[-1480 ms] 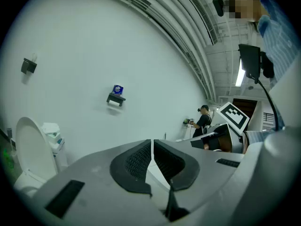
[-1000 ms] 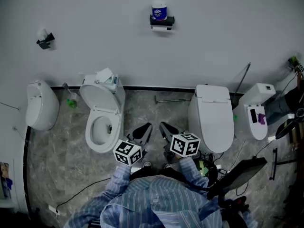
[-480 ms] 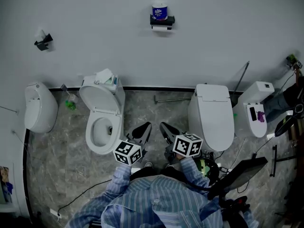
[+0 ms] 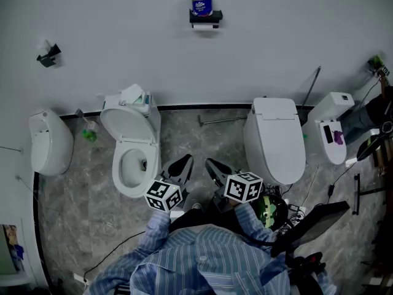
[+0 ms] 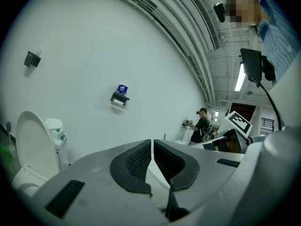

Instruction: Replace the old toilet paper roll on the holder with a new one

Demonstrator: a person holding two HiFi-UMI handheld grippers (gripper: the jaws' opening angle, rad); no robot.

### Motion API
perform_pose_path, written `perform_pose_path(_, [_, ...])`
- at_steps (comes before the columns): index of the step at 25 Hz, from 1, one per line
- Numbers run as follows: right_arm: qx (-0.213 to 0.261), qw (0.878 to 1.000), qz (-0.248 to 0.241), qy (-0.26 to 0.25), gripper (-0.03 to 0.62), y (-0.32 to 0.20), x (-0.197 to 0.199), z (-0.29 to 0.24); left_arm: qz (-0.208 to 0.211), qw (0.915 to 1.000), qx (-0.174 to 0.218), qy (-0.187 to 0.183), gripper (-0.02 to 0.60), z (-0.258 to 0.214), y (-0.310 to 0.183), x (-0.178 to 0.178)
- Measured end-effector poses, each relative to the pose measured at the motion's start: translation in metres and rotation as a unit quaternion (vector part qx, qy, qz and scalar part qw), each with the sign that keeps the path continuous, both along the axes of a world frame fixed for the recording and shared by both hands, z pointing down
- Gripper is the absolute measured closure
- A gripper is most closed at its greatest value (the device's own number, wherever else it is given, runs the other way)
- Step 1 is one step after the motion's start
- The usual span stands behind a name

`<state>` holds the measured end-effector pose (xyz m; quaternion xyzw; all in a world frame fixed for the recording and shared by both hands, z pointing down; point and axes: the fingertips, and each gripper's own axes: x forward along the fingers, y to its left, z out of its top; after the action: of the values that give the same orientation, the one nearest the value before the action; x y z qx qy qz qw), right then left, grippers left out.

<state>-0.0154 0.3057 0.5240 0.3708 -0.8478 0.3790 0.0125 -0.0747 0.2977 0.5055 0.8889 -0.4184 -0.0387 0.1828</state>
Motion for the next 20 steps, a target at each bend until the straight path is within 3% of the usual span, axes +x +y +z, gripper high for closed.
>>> perform_pose_path(12, [-0.009, 1.000, 0.014, -0.006, 0.589, -0.061, 0.029, 0.006, -0.005, 0.9998, -0.017, 0.000, 0.575, 0.010, -0.054, 0.018])
perform_pose_path(20, [0.008, 0.999, -0.046, -0.005, 0.589, -0.155, 0.047, -0.008, -0.032, 0.9994, -0.010, 0.001, 0.575, -0.001, -0.145, 0.044])
